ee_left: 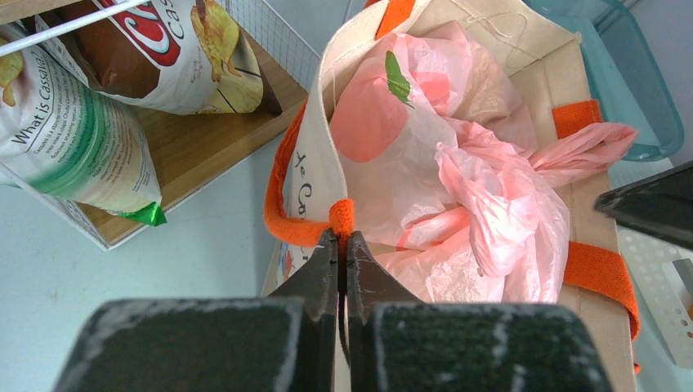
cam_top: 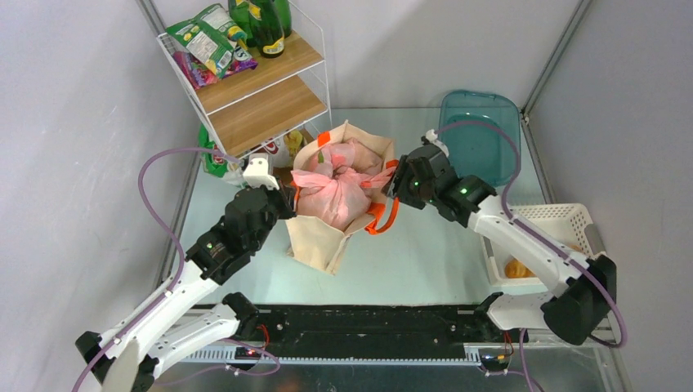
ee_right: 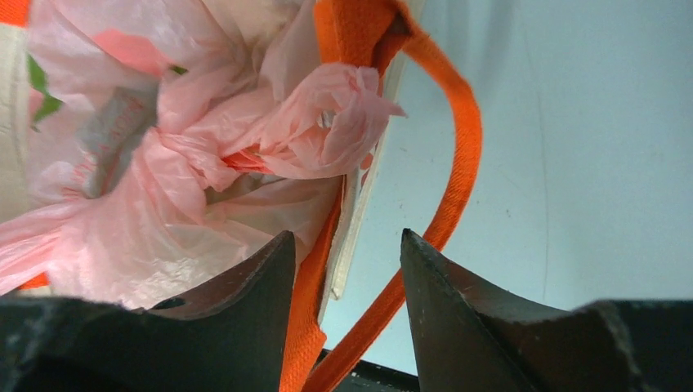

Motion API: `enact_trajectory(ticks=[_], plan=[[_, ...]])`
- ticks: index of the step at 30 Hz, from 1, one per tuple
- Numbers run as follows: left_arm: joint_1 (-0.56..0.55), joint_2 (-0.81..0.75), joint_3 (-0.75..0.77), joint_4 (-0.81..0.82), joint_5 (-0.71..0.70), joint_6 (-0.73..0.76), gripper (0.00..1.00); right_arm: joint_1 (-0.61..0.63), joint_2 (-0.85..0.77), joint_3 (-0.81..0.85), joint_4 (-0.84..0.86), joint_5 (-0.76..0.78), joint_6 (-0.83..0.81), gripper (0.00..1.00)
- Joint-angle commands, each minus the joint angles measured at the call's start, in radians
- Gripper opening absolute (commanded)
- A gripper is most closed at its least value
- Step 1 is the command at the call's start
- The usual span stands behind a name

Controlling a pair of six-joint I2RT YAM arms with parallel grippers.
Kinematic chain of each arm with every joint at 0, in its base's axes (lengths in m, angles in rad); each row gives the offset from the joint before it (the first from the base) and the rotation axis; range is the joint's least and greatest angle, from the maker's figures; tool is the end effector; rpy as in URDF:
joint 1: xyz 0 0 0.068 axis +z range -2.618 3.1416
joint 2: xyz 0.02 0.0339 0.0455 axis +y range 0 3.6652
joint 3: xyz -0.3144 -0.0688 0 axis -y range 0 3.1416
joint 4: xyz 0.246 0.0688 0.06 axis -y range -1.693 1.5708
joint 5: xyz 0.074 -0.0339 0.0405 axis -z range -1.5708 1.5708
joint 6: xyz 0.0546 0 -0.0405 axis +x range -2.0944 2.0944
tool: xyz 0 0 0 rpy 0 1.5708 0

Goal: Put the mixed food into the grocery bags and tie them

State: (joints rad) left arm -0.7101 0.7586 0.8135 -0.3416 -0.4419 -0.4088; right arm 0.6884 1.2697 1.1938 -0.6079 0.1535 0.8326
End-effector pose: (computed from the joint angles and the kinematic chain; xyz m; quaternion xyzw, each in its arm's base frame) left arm 0.1308 -0.0817 0.3683 -0.0125 0.7922 -0.1613 0.5884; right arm 0.2183 0.1688 0.3741 0.0977 0.8959 0.2447 0.3577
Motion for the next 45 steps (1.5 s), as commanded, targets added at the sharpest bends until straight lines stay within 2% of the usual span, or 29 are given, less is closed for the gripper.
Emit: enact_trajectory(ticks=[1,2,4,5,7,12,14,18,25,28,29,31,32,33,34,36,38,40,45], plan=[[0.002,-0.004,0.031,0.024,-0.014,0.008,0.0,0.038,0.078,-0.025,0.088,-0.056,0.057,0.52],[0.002,-0.002,0.033,0.023,-0.014,0.008,0.0,0.049,0.089,-0.025,0.096,-0.062,0.061,0.48],[0.002,0.001,0.036,0.024,-0.011,0.009,0.0,0.058,0.118,-0.026,0.093,-0.066,0.089,0.29],[0.002,0.003,0.038,0.024,-0.008,0.01,0.0,0.049,0.128,-0.026,0.082,-0.072,0.098,0.11],[0.002,0.007,0.045,0.024,-0.004,0.011,0.0,0.016,0.113,-0.026,0.072,-0.085,0.114,0.0],[0.001,0.053,0.106,0.024,0.024,0.012,0.0,-0.072,-0.048,0.008,0.107,-0.024,-0.001,0.0],[0.001,0.105,0.147,0.027,0.021,0.015,0.0,-0.106,-0.053,0.124,0.04,0.035,-0.074,0.0],[0.002,0.192,0.231,0.036,0.004,0.032,0.0,-0.215,-0.003,0.212,-0.09,0.079,-0.186,0.0],[-0.025,0.327,0.273,0.118,0.083,0.039,0.0,-0.315,0.065,0.192,-0.11,0.023,-0.336,0.0],[-0.058,0.372,0.278,0.158,0.093,0.062,0.0,-0.346,0.093,0.193,-0.103,-0.089,-0.436,0.0],[-0.071,0.377,0.287,0.161,0.092,0.069,0.02,-0.354,0.097,0.193,-0.106,-0.104,-0.457,0.0],[-0.083,0.382,0.299,0.163,0.091,0.079,0.2,-0.376,0.102,0.192,-0.114,-0.157,-0.491,0.0],[-0.085,0.378,0.312,0.163,0.09,0.084,0.37,-0.39,0.103,0.193,-0.115,-0.191,-0.496,0.0],[-0.085,0.376,0.321,0.163,0.08,0.094,0.45,-0.397,0.106,0.193,-0.115,-0.205,-0.503,0.0],[-0.085,0.368,0.342,0.161,0.076,0.112,0.59,-0.408,0.107,0.193,-0.117,-0.232,-0.506,0.0],[-0.085,0.363,0.391,0.149,0.071,0.14,0.71,-0.417,0.109,0.193,-0.115,-0.265,-0.516,0.0],[-0.088,0.375,0.452,0.13,0.086,0.164,0.75,-0.419,0.109,0.193,-0.115,-0.282,-0.519,0.0],[-0.094,0.399,0.507,0.126,0.118,0.183,0.75,-0.419,0.11,0.192,-0.113,-0.293,-0.518,0.0],[-0.129,0.561,0.629,0.124,0.319,0.194,0.63,-0.428,0.097,0.185,-0.092,-0.311,-0.498,0.0]])
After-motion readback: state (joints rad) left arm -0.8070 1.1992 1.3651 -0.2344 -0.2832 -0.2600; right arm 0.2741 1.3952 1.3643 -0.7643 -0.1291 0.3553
